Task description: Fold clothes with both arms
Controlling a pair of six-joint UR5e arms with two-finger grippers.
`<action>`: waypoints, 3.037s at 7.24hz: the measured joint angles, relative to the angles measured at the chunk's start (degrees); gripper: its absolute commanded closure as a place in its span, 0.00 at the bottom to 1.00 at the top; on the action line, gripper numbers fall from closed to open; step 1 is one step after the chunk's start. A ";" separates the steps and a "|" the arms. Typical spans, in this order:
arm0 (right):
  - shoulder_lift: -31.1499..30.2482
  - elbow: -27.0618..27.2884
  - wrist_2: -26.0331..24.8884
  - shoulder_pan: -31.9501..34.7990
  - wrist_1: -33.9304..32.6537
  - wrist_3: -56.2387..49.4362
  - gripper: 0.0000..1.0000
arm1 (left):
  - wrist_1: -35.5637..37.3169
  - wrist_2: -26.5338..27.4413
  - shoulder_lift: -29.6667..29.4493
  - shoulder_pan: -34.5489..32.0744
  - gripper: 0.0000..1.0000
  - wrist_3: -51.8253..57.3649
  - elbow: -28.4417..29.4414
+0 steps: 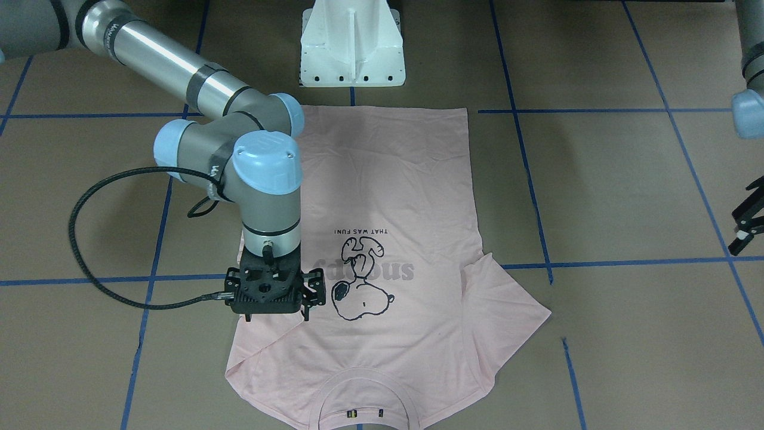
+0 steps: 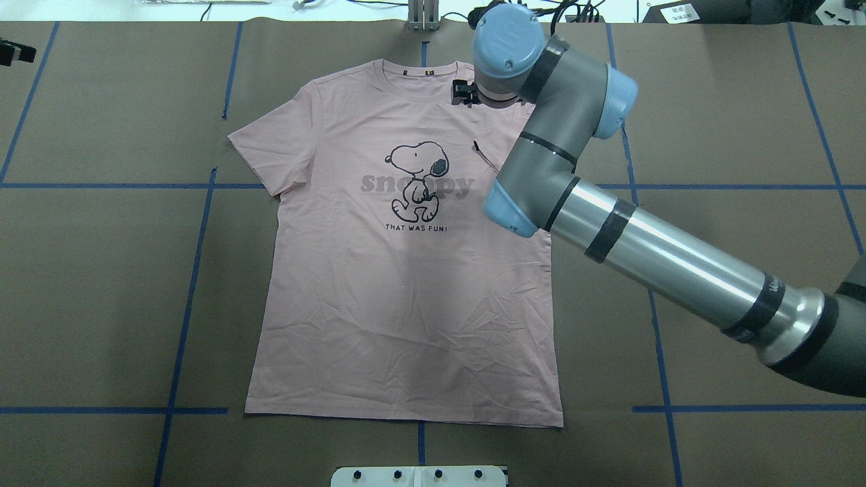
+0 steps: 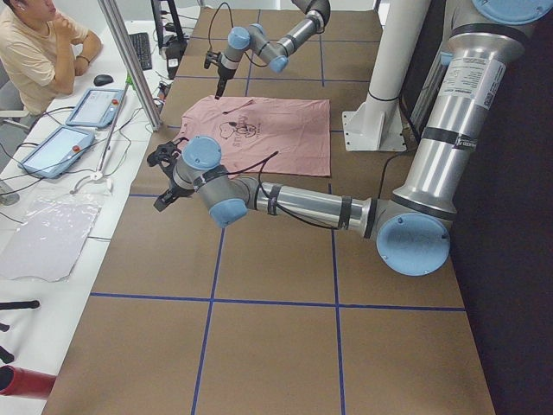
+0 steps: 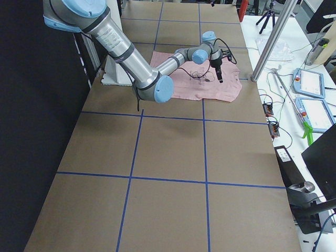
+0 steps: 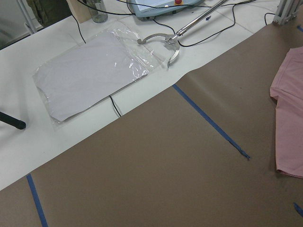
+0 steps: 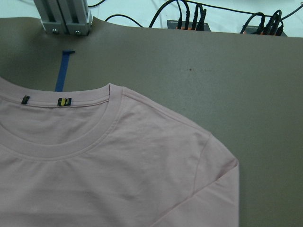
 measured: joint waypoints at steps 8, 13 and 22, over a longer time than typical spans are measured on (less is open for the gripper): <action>-17.23 8.62 23.27 16.44 9.04 -22.88 0.00 | -1.08 30.34 -9.58 26.33 0.39 -41.24 8.52; -18.09 8.94 23.13 16.48 9.22 -22.90 0.00 | -3.23 35.02 -11.67 30.36 0.51 -44.31 14.18; -18.54 8.95 23.13 16.48 9.25 -22.81 0.00 | 5.39 34.76 -13.71 30.40 1.00 -39.80 6.74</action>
